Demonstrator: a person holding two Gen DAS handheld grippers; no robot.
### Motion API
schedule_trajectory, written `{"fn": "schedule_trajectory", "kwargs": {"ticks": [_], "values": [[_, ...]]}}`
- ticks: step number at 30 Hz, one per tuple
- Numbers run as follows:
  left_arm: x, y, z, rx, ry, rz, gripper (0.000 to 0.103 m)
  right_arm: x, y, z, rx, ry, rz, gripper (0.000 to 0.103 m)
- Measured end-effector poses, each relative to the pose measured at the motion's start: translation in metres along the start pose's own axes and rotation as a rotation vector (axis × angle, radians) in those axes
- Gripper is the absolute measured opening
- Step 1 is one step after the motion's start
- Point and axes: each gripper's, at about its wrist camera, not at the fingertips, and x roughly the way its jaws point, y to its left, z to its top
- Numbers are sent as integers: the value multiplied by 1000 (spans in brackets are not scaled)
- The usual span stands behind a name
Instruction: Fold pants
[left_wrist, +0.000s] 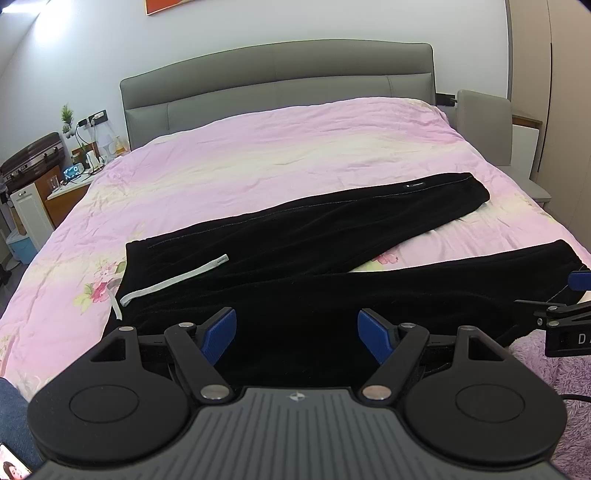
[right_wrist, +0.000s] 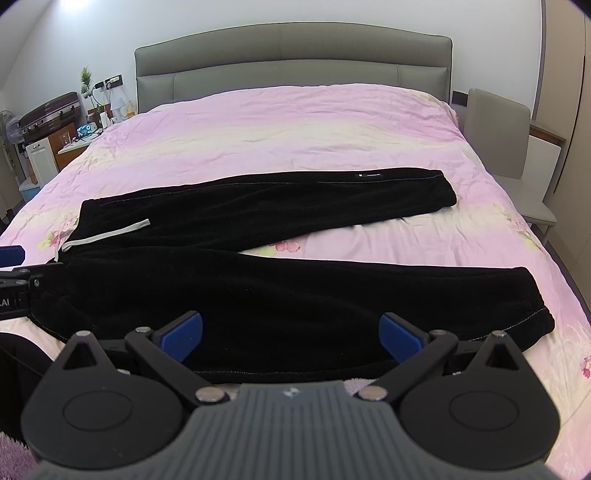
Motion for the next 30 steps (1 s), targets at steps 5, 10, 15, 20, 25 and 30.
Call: {"fn": "schedule_trajectory", "kwargs": {"ticks": [5, 10, 15, 20, 25, 30], "values": [[1, 2, -2, 4, 2, -4, 88, 1, 1, 0, -2, 4, 1, 98], [1, 1, -2, 4, 1, -4, 88, 1, 1, 0, 2, 1, -1, 98], [2, 3, -3, 3, -1, -6, 88, 2, 0, -1, 7, 10, 3, 98], [2, 3, -4, 2, -1, -7, 88, 1, -1, -1, 11, 10, -1, 98], [2, 3, -3, 2, -1, -6, 88, 0, -2, 0, 14, 11, -4, 98], [2, 3, -4, 0, 0, -8, 88, 0, -1, 0, 16, 13, -1, 98]]}}
